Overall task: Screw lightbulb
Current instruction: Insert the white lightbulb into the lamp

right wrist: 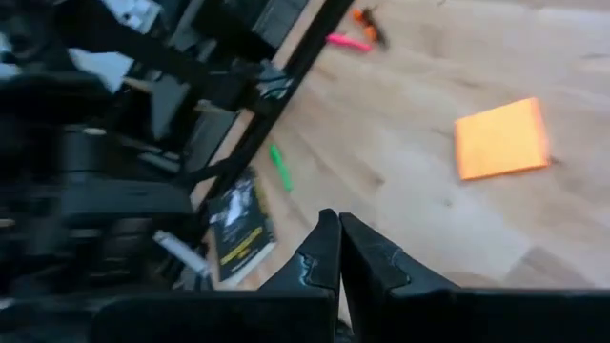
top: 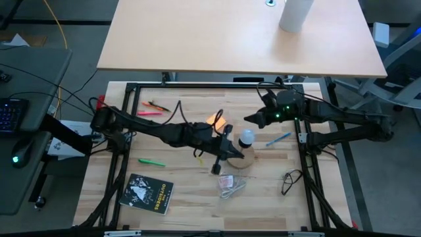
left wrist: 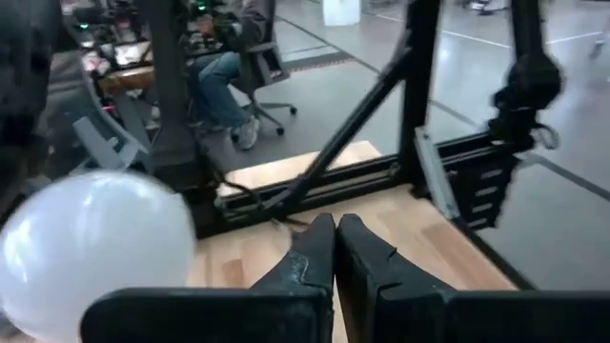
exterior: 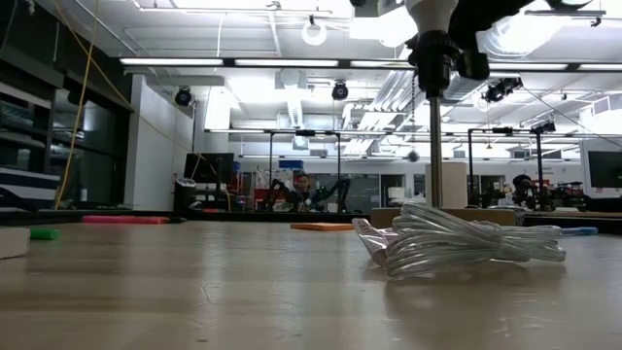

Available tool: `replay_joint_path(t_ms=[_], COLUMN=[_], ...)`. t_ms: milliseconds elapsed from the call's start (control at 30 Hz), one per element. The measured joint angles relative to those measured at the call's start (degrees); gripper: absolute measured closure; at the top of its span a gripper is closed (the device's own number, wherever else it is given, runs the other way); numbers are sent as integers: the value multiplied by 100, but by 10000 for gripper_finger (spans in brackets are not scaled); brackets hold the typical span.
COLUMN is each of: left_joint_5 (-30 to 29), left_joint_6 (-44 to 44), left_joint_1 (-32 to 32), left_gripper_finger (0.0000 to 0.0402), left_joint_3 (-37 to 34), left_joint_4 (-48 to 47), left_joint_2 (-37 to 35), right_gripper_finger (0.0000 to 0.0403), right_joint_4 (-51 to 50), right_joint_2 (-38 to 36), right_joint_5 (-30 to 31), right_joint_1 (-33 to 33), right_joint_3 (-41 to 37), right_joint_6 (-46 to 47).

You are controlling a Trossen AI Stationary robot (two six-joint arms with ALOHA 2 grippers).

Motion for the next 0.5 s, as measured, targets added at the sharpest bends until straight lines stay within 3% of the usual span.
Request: replay_joint_path(t_ms=[300,500], left_joint_5=[-220,-962], left_joint_6=[-31,202], left_joint_1=[-40,5], left_gripper_finger=[402,402], left_joint_3=[258,367], left_joint_4=[342,347], left_joint_2=[608,719], right_gripper_finger=[403,403], right_joint_4=[196,193], right_joint_2=[254,252], right_joint_5=[-285,-287], right_joint_1=[2,78], right_joint_3=[0,0], right_joint_6=[104,166])
